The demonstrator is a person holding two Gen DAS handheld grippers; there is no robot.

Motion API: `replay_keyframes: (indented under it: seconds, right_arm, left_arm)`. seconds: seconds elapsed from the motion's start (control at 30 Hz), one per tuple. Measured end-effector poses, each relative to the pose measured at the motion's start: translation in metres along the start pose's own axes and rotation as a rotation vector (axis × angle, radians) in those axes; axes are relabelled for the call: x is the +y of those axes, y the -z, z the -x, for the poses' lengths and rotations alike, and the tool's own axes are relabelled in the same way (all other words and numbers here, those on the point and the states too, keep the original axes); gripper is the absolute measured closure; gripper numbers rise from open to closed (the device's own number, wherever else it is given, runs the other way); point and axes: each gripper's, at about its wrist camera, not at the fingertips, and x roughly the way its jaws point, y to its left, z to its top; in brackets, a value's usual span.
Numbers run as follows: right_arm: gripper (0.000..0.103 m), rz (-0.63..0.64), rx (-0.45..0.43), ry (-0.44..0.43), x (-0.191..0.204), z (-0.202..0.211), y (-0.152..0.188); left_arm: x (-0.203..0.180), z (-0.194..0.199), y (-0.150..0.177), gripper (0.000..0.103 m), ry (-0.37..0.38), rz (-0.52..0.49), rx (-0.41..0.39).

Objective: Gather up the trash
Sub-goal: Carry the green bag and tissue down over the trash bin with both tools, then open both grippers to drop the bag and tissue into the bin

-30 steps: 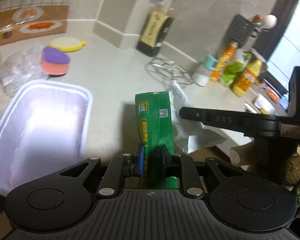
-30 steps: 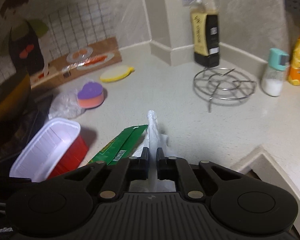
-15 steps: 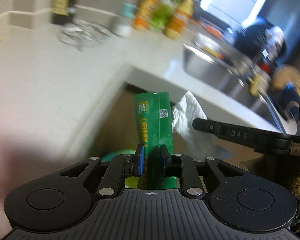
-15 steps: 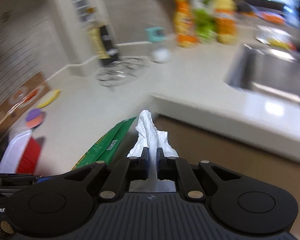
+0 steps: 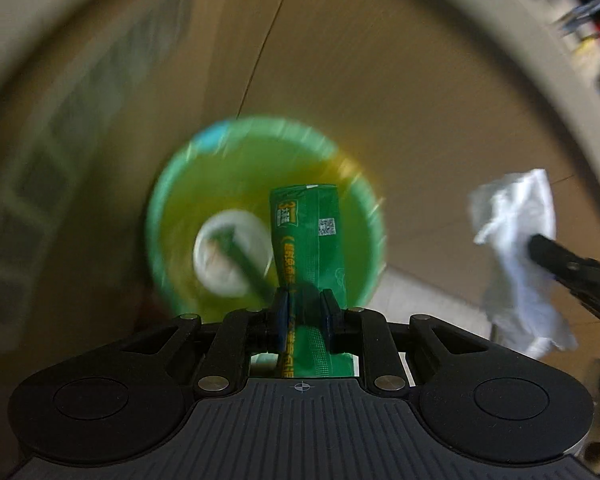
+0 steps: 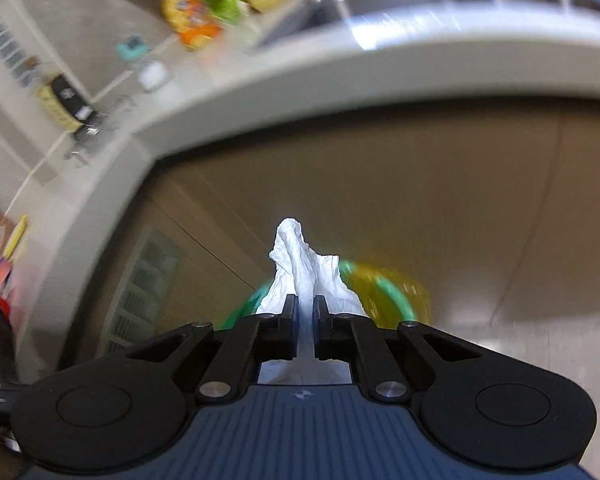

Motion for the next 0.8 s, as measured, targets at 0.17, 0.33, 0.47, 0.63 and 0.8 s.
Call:
replay_keyframes:
  seconds: [0.17,0.33,0.47,0.63,0.8]
  right_arm:
    - [0.096,-0.08,0.096,0.024,-0.031,-0.032,0.012]
    - [0.096,-0.064,0.171,0.036,-0.041,-0.052,0.007]
    - [0.096,-0.027,0.232,0.039,-0.043,-0.067,-0.004]
    - [0.096,0.045,0.306,0.015,-0.037,-0.093,-0.016]
    - [0.096,0.144,0.388,0.021,-0.036,-0.122,-0.014]
  left_arm:
    - [0.011,-0.054,-0.005,0.082,-0.038,0.074,0.104]
    - [0.026,-0.107,-0.015,0.082,-0.051,0.222,0.156]
    - [0.047,-0.144,-0.027,0.082,-0.016,0.396,0.189]
    - [0.062,-0.176,-0.045,0.082,-0.025,0.497,0.172]
    - [0.08,-0.202,-0.052,0.079,0.046,0.579,0.162]
